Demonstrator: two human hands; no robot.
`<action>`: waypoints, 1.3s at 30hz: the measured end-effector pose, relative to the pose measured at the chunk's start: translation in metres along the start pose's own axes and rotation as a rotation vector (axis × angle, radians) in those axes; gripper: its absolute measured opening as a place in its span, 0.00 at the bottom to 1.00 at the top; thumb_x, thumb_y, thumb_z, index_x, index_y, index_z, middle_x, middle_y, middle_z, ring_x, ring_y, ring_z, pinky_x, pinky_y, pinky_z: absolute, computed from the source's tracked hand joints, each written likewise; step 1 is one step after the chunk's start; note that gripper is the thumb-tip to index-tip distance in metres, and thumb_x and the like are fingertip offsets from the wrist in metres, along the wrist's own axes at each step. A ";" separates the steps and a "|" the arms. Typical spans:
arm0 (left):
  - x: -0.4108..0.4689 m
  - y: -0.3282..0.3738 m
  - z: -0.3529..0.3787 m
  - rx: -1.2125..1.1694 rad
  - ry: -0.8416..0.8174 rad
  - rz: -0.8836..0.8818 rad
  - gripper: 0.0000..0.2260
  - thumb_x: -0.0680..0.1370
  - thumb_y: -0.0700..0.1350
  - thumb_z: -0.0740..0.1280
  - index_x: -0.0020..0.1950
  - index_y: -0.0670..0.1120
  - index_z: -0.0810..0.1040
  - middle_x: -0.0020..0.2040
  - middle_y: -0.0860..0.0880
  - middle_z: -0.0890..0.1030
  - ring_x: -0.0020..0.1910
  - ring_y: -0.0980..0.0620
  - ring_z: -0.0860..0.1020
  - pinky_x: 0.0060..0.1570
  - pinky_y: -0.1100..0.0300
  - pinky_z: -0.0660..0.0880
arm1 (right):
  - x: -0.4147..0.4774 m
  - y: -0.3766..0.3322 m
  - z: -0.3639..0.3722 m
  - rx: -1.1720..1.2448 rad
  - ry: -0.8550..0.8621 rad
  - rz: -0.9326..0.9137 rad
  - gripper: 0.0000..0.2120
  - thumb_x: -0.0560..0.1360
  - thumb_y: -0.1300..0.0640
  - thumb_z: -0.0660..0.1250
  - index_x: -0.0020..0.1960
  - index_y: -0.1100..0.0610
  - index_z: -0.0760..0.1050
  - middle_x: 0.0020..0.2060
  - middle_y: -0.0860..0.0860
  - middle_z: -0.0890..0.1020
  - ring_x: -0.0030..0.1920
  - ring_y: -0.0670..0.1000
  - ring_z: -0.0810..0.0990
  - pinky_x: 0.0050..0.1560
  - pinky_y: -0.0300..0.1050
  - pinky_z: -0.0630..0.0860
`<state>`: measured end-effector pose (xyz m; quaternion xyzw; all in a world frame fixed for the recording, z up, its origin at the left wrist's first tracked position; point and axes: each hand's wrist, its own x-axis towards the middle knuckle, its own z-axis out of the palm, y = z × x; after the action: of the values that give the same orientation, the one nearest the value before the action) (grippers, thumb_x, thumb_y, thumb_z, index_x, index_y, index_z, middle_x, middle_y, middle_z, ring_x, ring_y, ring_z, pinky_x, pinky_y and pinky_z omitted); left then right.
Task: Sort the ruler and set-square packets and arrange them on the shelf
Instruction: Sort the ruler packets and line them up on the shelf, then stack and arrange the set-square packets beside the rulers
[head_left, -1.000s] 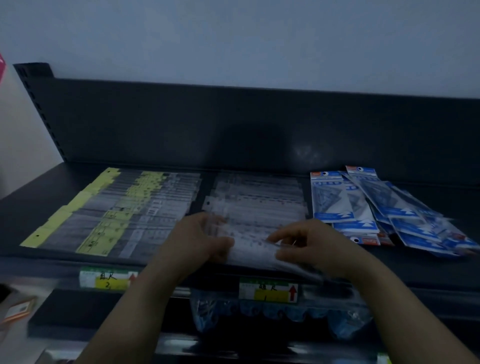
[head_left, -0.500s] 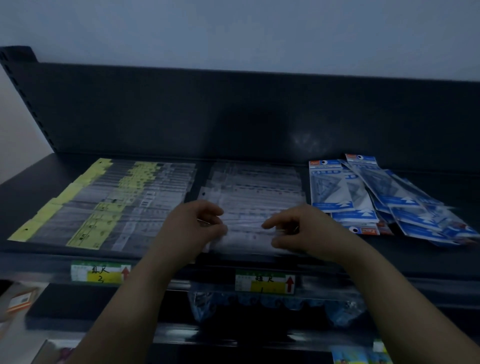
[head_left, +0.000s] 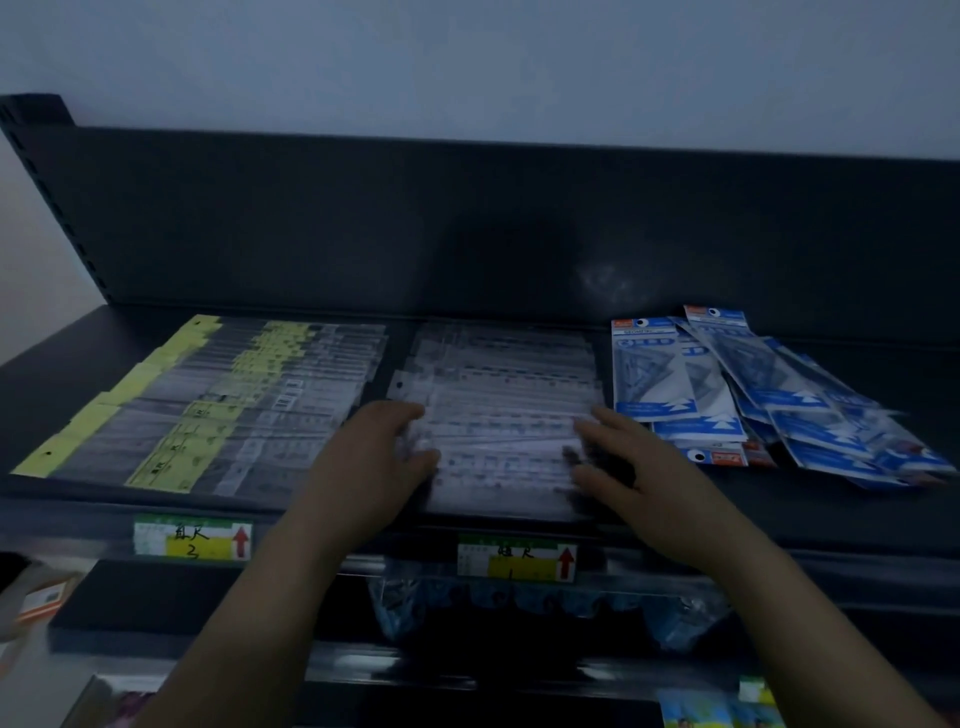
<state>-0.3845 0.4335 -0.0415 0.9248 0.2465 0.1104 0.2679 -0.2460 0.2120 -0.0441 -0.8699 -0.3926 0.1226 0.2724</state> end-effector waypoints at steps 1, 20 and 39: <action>0.001 0.001 -0.001 0.010 0.008 0.000 0.24 0.79 0.51 0.64 0.74 0.49 0.66 0.73 0.50 0.67 0.68 0.50 0.69 0.64 0.57 0.66 | -0.001 0.001 -0.001 -0.001 -0.001 0.011 0.26 0.79 0.46 0.59 0.75 0.45 0.58 0.76 0.40 0.52 0.75 0.42 0.52 0.70 0.37 0.53; 0.050 0.118 0.018 -0.354 0.061 0.138 0.14 0.79 0.46 0.65 0.63 0.44 0.77 0.54 0.50 0.80 0.49 0.58 0.74 0.49 0.68 0.67 | -0.020 0.031 -0.067 -0.039 0.370 0.212 0.23 0.80 0.50 0.60 0.73 0.54 0.65 0.75 0.50 0.62 0.74 0.49 0.60 0.68 0.43 0.64; 0.147 0.233 0.117 -0.186 -0.240 -0.352 0.18 0.68 0.48 0.77 0.47 0.41 0.73 0.48 0.45 0.77 0.50 0.47 0.77 0.43 0.59 0.72 | 0.046 0.159 -0.153 0.231 0.212 0.419 0.21 0.68 0.44 0.74 0.48 0.59 0.75 0.40 0.55 0.76 0.39 0.51 0.76 0.39 0.47 0.73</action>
<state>-0.1275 0.2867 -0.0001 0.8454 0.3590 -0.0267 0.3945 -0.0520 0.1026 -0.0096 -0.9033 -0.1565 0.1287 0.3782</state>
